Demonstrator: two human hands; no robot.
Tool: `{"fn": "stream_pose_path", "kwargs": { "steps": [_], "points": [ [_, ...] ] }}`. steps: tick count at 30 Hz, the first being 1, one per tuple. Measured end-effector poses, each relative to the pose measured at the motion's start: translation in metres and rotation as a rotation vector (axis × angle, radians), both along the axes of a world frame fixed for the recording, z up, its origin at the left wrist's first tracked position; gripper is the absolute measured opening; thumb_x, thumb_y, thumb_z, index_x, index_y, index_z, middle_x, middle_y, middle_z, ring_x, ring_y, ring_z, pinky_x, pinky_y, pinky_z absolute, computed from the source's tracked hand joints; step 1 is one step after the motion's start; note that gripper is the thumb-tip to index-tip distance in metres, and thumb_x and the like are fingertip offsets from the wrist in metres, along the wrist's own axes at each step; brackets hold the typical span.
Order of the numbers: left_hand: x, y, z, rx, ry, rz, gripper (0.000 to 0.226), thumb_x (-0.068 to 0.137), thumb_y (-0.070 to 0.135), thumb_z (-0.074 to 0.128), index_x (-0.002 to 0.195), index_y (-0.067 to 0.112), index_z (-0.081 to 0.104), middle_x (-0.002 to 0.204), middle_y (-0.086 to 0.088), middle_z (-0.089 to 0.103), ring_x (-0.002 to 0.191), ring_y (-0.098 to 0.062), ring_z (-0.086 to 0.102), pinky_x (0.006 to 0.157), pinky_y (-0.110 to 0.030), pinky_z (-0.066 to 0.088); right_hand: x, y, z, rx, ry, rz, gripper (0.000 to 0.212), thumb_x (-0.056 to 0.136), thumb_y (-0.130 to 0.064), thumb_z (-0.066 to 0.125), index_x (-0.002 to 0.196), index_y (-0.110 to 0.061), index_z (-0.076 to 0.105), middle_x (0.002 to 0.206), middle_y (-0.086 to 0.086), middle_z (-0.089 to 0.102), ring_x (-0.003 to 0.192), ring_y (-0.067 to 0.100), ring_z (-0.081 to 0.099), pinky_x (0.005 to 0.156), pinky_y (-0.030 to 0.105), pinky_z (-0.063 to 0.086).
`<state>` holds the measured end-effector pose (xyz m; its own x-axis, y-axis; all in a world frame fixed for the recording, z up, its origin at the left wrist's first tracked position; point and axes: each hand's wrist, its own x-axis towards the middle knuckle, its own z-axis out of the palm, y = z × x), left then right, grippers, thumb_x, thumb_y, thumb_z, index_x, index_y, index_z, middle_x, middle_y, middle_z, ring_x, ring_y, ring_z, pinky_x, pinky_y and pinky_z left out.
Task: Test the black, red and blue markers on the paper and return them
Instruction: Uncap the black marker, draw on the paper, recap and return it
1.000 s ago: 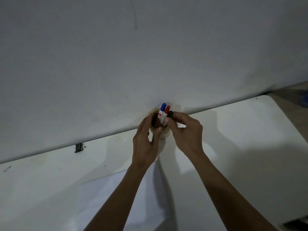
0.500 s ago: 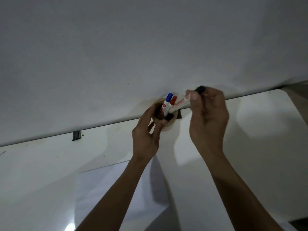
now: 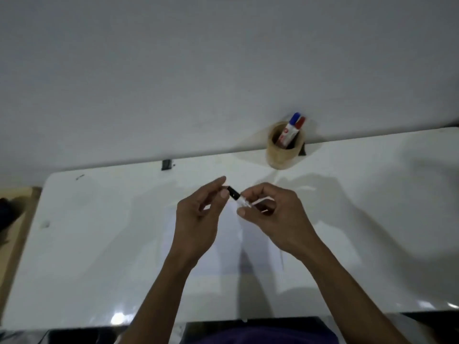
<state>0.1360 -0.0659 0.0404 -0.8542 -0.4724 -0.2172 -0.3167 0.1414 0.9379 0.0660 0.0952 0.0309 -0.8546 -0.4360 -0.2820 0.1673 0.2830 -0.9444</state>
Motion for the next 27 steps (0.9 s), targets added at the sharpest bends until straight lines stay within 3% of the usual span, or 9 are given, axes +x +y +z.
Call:
{"fn": "stream_pose_path", "kwargs": {
  "steps": [4, 9, 13, 15, 18, 23, 27],
  "points": [
    [0.052, -0.017, 0.003, 0.064, -0.024, 0.063, 0.019, 0.094, 0.013, 0.067, 0.106, 0.025, 0.075, 0.091, 0.003, 0.080, 0.090, -0.016, 0.075, 0.084, -0.040, 0.062, 0.043, -0.023, 0.000, 0.035, -0.011, 0.120, 0.012, 0.084, -0.021, 0.084, 0.093, -0.023, 0.077, 0.086, -0.008, 0.077, 0.072, 0.015, 0.075, 0.072, 0.034, 0.062],
    [0.103, -0.050, 0.002, 0.114, 0.025, 0.195, 0.018, 0.095, 0.009, 0.064, 0.105, 0.019, 0.075, 0.086, -0.002, 0.078, 0.080, -0.015, 0.072, 0.078, -0.032, 0.063, 0.079, -0.034, 0.004, 0.139, 0.051, 0.222, 0.020, 0.080, -0.018, 0.087, 0.097, -0.025, 0.077, 0.093, -0.012, 0.076, 0.071, 0.008, 0.070, 0.057, 0.022, 0.054],
    [0.138, -0.076, 0.001, 0.068, -0.028, 0.082, 0.018, 0.088, 0.009, 0.072, 0.096, 0.025, 0.076, 0.084, 0.010, 0.079, 0.073, -0.006, 0.070, 0.071, -0.021, 0.057, 0.097, -0.045, 0.017, -0.132, -0.143, -0.063, 0.023, 0.074, 0.001, 0.087, 0.092, -0.008, 0.076, 0.080, 0.005, 0.079, 0.070, 0.014, 0.074, 0.065, 0.024, 0.060],
    [0.151, -0.084, -0.002, 0.028, -0.034, 0.034, 0.019, 0.084, 0.012, 0.076, 0.093, 0.028, 0.076, 0.085, 0.014, 0.078, 0.074, -0.004, 0.070, 0.067, -0.016, 0.052, 0.108, -0.056, 0.020, -0.288, -0.292, -0.211, 0.029, 0.067, -0.004, 0.086, 0.092, -0.003, 0.073, 0.073, 0.006, 0.077, 0.067, 0.017, 0.073, 0.063, 0.025, 0.060],
    [0.162, -0.092, -0.009, -0.076, -0.009, -0.014, 0.017, 0.088, 0.018, 0.073, 0.091, 0.035, 0.075, 0.084, 0.021, 0.074, 0.073, -0.003, 0.067, 0.066, -0.013, 0.049, 0.133, -0.079, 0.017, -0.416, -0.463, -0.315, 0.028, 0.067, -0.017, 0.081, 0.092, -0.005, 0.074, 0.078, 0.011, 0.075, 0.070, 0.021, 0.071, 0.063, 0.026, 0.059],
    [0.176, -0.106, -0.018, -0.152, -0.015, -0.118, 0.028, 0.095, 0.022, 0.065, 0.080, 0.045, 0.066, 0.076, 0.025, 0.067, 0.066, -0.005, 0.060, 0.062, -0.012, 0.043, 0.170, -0.109, 0.008, -0.337, -0.413, -0.333, 0.020, 0.082, -0.027, 0.072, 0.090, -0.009, 0.075, 0.091, 0.014, 0.080, 0.079, 0.025, 0.075, 0.071, 0.028, 0.062],
    [0.178, -0.125, -0.021, -0.074, -0.065, -0.116, 0.025, 0.096, 0.029, 0.063, 0.073, 0.035, 0.070, 0.062, 0.017, 0.067, 0.058, -0.002, 0.059, 0.058, -0.013, 0.044, 0.174, -0.119, 0.004, -0.344, -0.364, -0.377, 0.018, 0.081, -0.025, 0.070, 0.089, -0.009, 0.074, 0.087, 0.013, 0.080, 0.079, 0.023, 0.075, 0.073, 0.026, 0.062]
  ]
}}
